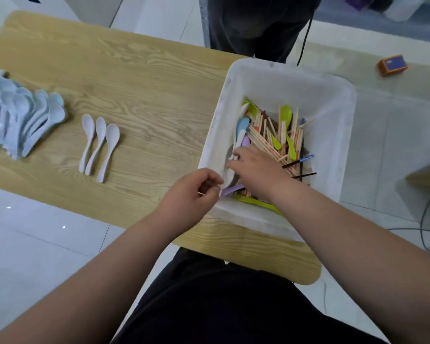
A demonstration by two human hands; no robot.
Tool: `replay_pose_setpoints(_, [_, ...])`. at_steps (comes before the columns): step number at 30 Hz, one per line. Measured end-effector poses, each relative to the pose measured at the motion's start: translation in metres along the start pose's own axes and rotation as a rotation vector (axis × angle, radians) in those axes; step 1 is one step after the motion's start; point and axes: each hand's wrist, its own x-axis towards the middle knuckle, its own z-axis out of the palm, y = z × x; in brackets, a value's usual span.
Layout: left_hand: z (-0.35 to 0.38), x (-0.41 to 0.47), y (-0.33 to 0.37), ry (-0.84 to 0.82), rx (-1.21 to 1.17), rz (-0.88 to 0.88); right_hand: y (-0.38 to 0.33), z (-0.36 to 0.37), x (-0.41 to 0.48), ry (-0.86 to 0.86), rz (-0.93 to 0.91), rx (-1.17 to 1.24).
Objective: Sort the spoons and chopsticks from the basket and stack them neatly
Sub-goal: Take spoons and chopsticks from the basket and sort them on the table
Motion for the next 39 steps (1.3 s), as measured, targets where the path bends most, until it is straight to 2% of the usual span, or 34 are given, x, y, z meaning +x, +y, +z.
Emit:
replay_pose_setpoints(3, [0.001,0.024,0.004,-0.025,0.098,0.020,0.003,0.008,0.016,-0.038,-0.044,-0.057])
replay_pose_setpoints(6, [0.006,0.044,0.003,-0.046,0.206,0.038,0.009,0.022,0.024,0.065,-0.044,-0.062])
replay_pose_setpoints(12, [0.015,0.074,0.007,-0.082,0.412,0.034,0.020,0.015,-0.012,0.213,-0.156,-0.001])
replay_pose_setpoints(16, [0.032,0.091,0.018,-0.147,0.609,-0.106,0.028,0.012,-0.053,0.288,-0.099,0.030])
replay_pose_setpoints(18, [0.042,0.102,0.021,-0.169,0.664,-0.115,0.030,0.012,-0.070,0.309,-0.050,0.075])
replay_pose_setpoints(21, [0.060,0.123,0.026,-0.230,0.938,-0.066,0.029,0.010,-0.084,0.347,0.053,0.246])
replay_pose_setpoints(23, [0.064,0.139,0.029,-0.255,0.994,-0.144,0.026,0.010,-0.087,0.376,0.159,0.396])
replay_pose_setpoints(26, [0.076,0.153,0.031,-0.233,1.034,-0.146,0.020,0.006,-0.094,0.443,0.398,0.609])
replay_pose_setpoints(27, [0.078,0.155,0.029,-0.269,1.051,-0.167,0.020,0.003,-0.095,0.471,0.461,0.663])
replay_pose_setpoints(29, [0.082,0.155,0.028,-0.240,0.998,-0.175,0.021,-0.003,-0.096,0.530,0.546,0.733])
replay_pose_setpoints(34, [0.085,0.145,0.042,-0.068,0.702,-0.346,0.026,-0.019,-0.097,0.557,0.632,0.807])
replay_pose_setpoints(37, [0.072,0.132,0.045,-0.082,0.695,-0.280,0.026,-0.027,-0.098,0.589,0.672,0.907])
replay_pose_setpoints(39, [0.062,0.118,0.046,-0.091,0.561,-0.273,0.025,-0.033,-0.097,0.643,0.695,1.024])
